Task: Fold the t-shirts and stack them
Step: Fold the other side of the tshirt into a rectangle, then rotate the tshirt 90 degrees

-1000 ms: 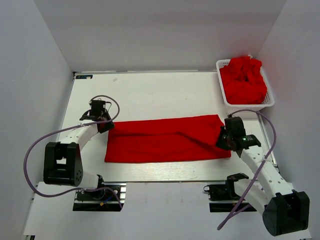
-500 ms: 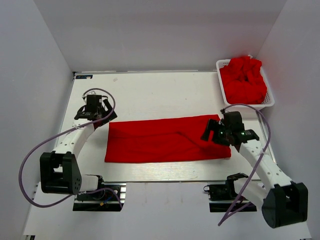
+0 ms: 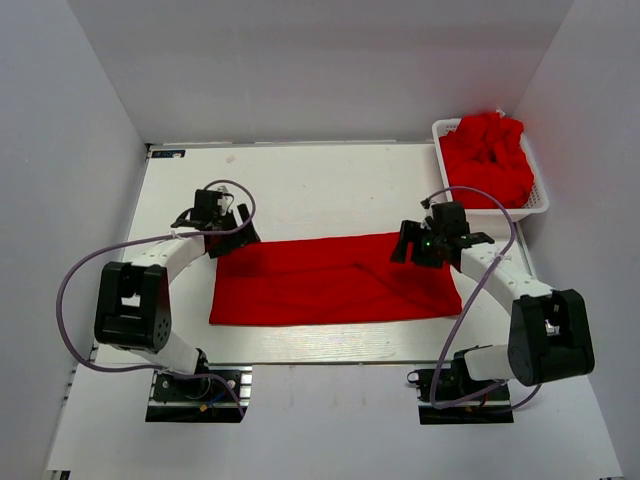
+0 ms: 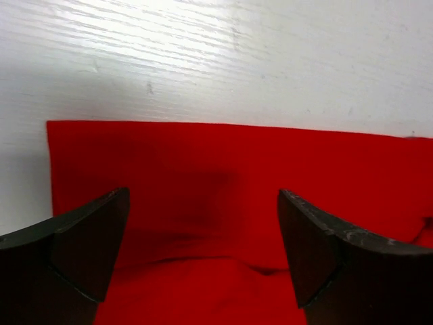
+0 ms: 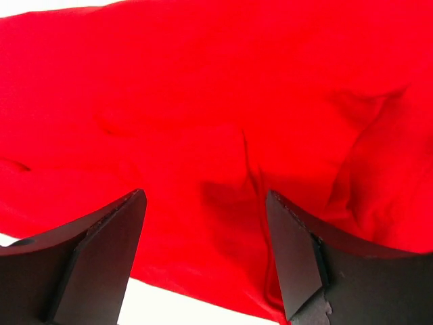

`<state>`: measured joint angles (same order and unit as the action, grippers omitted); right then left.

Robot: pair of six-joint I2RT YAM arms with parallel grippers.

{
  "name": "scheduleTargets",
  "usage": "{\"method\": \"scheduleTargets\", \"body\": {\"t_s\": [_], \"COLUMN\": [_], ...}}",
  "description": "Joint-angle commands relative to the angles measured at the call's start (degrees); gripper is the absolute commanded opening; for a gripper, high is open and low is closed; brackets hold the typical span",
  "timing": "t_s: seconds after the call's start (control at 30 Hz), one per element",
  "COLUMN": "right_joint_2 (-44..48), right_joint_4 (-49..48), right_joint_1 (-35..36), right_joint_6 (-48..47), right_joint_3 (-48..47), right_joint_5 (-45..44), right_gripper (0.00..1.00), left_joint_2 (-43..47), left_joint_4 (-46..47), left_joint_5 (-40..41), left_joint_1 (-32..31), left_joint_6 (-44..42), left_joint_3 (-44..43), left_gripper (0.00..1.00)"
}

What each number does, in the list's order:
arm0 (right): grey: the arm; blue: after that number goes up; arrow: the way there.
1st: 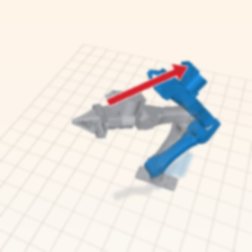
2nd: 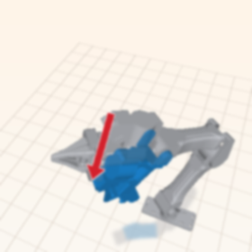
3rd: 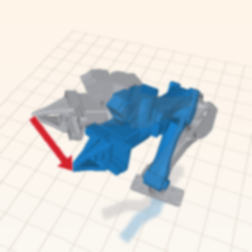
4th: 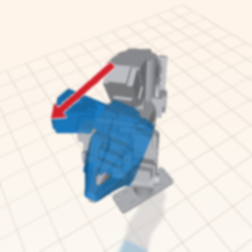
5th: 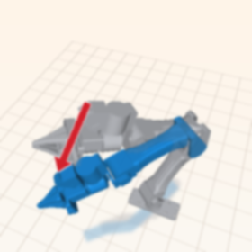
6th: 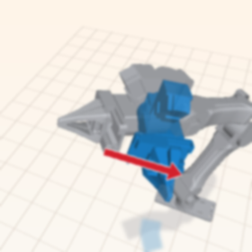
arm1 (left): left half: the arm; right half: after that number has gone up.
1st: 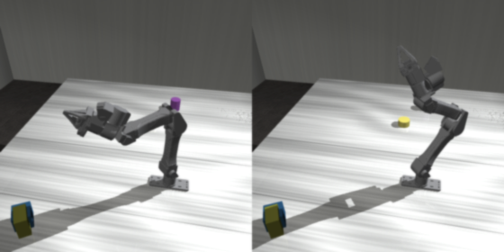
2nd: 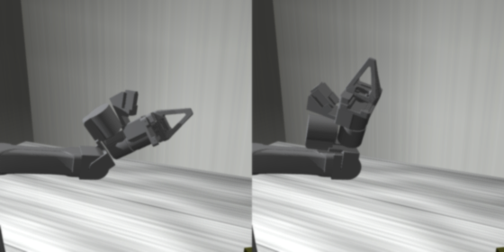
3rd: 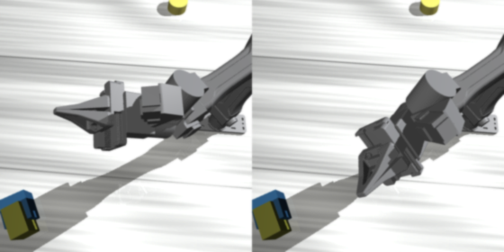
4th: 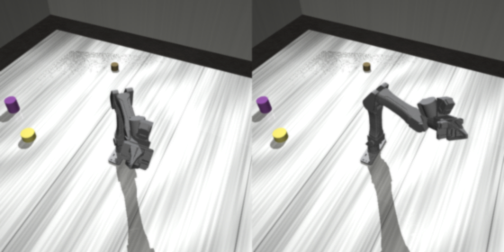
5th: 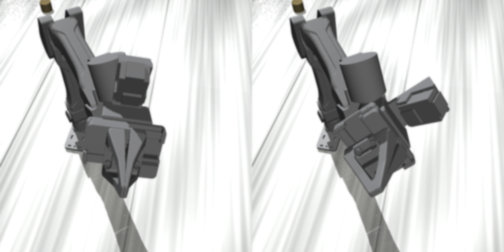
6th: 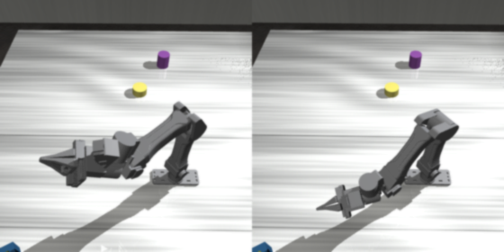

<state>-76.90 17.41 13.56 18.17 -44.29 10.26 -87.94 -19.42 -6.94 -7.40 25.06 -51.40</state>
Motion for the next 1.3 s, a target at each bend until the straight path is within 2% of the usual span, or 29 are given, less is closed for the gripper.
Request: {"method": "scheduleTargets", "body": {"t_s": [0.0,0.17,0.33,0.47,0.6,0.63,0.7,0.73,0.83,0.87,1.07,1.27], "right_joint_2": [-1.3,-7.7,-17.7,-27.1,-37.2,-43.0,-46.7,-50.1,-57.7,-60.3,-68.7,-72.2], "right_joint_4": [-1.1,0.7,0.5,-0.5,1.0,1.5,3.9,4.5,5.6,5.5,-3.5,-11.3], "right_joint_1": [-0.3,-0.4,-0.3,-0.2,0.1,0.2,0.1,0.3,0.8,0.9,5.1,9.4], "right_joint_6": [1.1,6.2,7.3,7.2,5.3,4.9,3.5,3.1,2.7,2.7,5.7,7.1], "right_joint_3": [-1.1,-2.3,-7.5,-16.5,-29.7,-38.0,-43.5,-51.1,-60.8,-66.8,-77.2,-80.2], "right_joint_5": [-3.7,-9.4,-8.0,-4.9,-1.1,-0.1,4.1,4.8,7.9,9.3,16.5,19.0], "right_gripper": [0.77,0.78,0.82,0.84,0.84,0.84,0.84,0.84,0.84,0.84,0.86,0.88], "left_joint_2": [-1.6,-2.8,-1.7,-0.2,3.2,4.7,6.3,7.0,10.1,11.1,15.3,12.4], "left_joint_4": [1.8,-1.0,-5.4,-9.3,-16.1,-17.2,-18.8,-20.3,-22.3,-23.2,-24.0,-21.4], "left_joint_5": [-2.7,-1.7,1.4,1.4,0.9,-0.3,-4.0,-5.4,-11.3,-13.0,-25.1,-28.6], "left_joint_1": [-1.3,-2.4,-3.6,-5.2,-6.2,-6.8,-7.5,-8.3,-9.7,-10.5,-15.1,-21.2], "left_joint_6": [-1.0,-0.5,1.1,3.2,6.1,6.8,8.7,9.4,11.6,12.3,10.4,9.3], "left_joint_3": [0.7,3.8,7.0,9.1,10.8,11.7,13.5,14.9,17.4,17.4,17.9,19.1], "left_gripper": [1.00,1.00,1.00,1.00,1.00,1.00,1.00,1.00,1.00,1.00,1.00,1.00]}}
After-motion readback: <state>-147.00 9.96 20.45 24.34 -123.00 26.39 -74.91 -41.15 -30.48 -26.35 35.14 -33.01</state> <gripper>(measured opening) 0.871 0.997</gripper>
